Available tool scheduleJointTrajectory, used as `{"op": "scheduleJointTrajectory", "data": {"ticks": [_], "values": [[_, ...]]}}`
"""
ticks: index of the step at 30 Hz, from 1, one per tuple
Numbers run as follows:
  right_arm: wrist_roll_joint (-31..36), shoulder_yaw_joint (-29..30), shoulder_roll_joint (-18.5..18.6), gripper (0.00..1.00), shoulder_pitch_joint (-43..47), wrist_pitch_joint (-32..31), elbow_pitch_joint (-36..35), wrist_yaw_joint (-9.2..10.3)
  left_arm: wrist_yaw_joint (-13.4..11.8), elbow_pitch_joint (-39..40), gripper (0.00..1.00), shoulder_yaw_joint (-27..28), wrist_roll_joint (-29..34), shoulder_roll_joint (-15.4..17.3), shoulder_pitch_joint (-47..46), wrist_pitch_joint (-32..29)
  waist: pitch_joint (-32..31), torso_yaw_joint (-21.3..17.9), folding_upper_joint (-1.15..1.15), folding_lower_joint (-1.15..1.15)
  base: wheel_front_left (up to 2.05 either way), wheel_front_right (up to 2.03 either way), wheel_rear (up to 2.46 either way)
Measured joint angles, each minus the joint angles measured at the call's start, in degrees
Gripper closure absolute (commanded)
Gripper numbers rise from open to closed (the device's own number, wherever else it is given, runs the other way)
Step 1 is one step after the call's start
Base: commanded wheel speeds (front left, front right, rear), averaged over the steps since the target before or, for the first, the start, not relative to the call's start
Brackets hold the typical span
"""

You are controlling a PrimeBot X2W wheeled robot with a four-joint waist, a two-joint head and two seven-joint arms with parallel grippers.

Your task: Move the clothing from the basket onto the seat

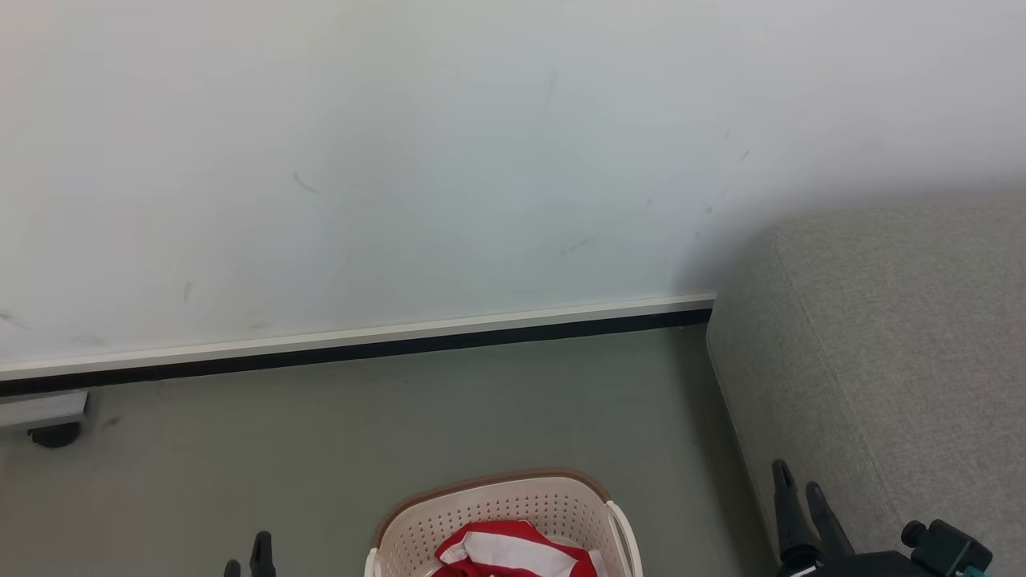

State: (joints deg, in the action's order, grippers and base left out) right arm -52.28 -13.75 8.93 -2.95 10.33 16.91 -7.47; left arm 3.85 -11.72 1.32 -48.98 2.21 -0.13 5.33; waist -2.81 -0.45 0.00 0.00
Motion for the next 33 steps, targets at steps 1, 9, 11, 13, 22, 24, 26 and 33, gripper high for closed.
{"op": "scheduleJointTrajectory", "data": {"ticks": [1,9,11,13,22,24,26,33], "values": [[2.33,0.35,-0.12,0.0,-0.01,-0.45,0.08,0.0,0.0,-0.14,0.0,-0.01,0.97,0.0,0.0,0.25,-0.04,0.03,0.0,0.0,0.0,0.0,0.0],[10.59,1.87,-1.08,0.0,0.12,-1.94,-0.93,0.0,-0.41,-2.78,0.0,-0.71,7.88,0.1,-0.14,1.8,-0.55,0.2,0.0,0.0,0.0,0.0,0.0],[11.83,2.11,-1.26,0.0,0.25,-2.32,-1.12,0.0,-0.49,-3.55,0.0,-1.0,10.02,0.12,-0.18,2.13,-0.69,0.15,0.0,0.0,0.0,0.0,0.0],[13.41,2.29,-1.46,0.0,0.47,-2.79,-1.26,0.0,-0.69,-4.12,0.0,-1.41,12.11,0.16,-0.25,2.36,-0.85,0.11,0.0,0.0,0.0,0.0,0.0],[19.98,3.23,-2.3,0.0,1.19,-4.39,-1.66,0.0,-0.89,-4.67,0.0,-1.83,18.36,0.26,-1.08,3.82,-1.42,-0.03,0.0,0.0,0.0,0.0,0.0],[21.57,3.46,-2.48,0.0,1.19,-4.82,-1.7,0.0,-0.92,-4.69,0.0,-1.78,19.93,0.35,-1.09,4.04,-1.53,-0.05,0.0,0.0,0.0,0.0,0.0],[22.86,3.64,-2.7,0.0,1.19,-5.05,-1.78,0.0,-0.92,-4.74,0.0,-1.72,20.93,0.45,-1.12,4.34,-1.64,-0.05,0.0,0.0,0.0,0.0,0.0],[27.3,3.66,-3.3,0.0,1.37,-5.81,-1.66,-0.01,0.09,-5.11,0.0,-1.99,24.62,0.82,-1.21,5.33,-1.98,-0.12,0.0,0.0,0.0,0.0,0.0]]}}
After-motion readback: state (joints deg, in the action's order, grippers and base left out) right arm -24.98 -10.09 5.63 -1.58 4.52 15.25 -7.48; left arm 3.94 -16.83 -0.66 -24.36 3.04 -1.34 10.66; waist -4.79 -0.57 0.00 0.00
